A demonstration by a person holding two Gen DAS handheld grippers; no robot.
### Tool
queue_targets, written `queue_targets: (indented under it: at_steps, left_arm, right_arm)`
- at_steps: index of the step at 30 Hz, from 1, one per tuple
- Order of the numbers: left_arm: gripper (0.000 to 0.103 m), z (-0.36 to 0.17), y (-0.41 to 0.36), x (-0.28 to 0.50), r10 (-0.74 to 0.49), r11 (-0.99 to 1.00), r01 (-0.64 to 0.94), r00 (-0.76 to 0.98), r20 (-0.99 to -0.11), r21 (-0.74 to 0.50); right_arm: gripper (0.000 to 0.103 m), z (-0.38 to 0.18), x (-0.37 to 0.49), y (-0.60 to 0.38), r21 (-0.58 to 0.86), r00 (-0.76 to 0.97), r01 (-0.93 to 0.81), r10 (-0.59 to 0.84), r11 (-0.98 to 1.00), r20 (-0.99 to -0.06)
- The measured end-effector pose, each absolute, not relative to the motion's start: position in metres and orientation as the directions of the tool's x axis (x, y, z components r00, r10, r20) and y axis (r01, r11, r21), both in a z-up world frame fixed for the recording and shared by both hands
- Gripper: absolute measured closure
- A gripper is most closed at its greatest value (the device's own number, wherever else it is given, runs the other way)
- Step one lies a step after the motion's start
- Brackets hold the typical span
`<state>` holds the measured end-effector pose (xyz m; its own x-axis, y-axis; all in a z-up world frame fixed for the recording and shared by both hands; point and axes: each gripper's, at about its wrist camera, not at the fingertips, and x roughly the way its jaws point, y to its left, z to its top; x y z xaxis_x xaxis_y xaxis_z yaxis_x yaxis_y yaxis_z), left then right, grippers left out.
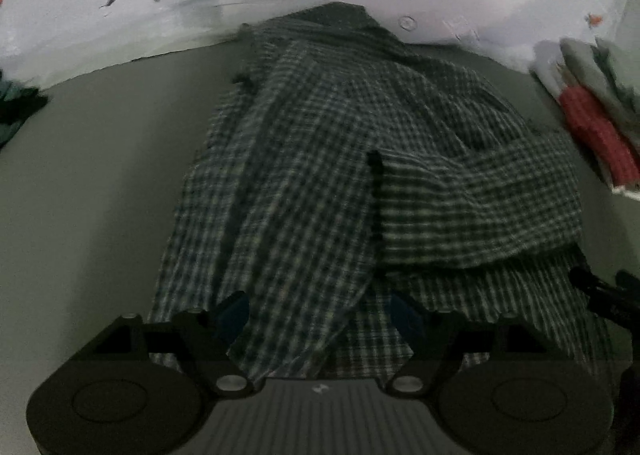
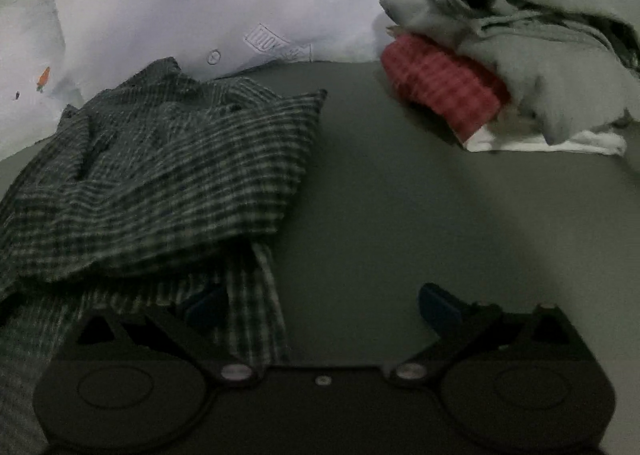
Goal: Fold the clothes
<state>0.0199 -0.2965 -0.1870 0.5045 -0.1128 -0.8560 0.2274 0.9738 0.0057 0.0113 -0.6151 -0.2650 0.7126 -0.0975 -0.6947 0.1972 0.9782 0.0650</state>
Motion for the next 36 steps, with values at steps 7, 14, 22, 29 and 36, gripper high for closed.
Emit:
queue_targets:
  at_steps: [7,14,22,29,36]
  left_arm:
    - [0.023,-0.194,-0.316,0.032,-0.115,0.964,0.267,0.493,-0.863,0.024]
    - [0.023,-0.2,-0.331,0.04,-0.134,0.961,0.276,0.484,-0.865,0.006]
    - [0.022,-0.206,-0.339,0.049,-0.148,0.952,0.305,0.486,-0.862,0.008]
    - [0.022,-0.209,-0.357,0.068,-0.199,0.93,0.369,0.504,-0.841,0.001]
    - [0.066,-0.22,-0.367,0.086,-0.247,0.923,0.381,0.489,-0.837,-0.051]
  right_arm:
    - [0.0,-0.269,0.0,-0.609,0.019,0.759,0.186,-0.132,0.982,-0.638]
    - [0.0,-0.266,-0.004,-0.608,0.024,0.759,0.186,-0.128,0.982,-0.638]
    - [0.0,-0.268,-0.003,-0.609,0.022,0.762,0.19,-0.133,0.982,-0.634]
    - [0.0,-0.268,-0.002,-0.609,0.022,0.762,0.191,-0.134,0.981,-0.633]
    - [0.0,-0.268,-0.002,-0.61,0.022,0.762,0.191,-0.134,0.981,-0.633]
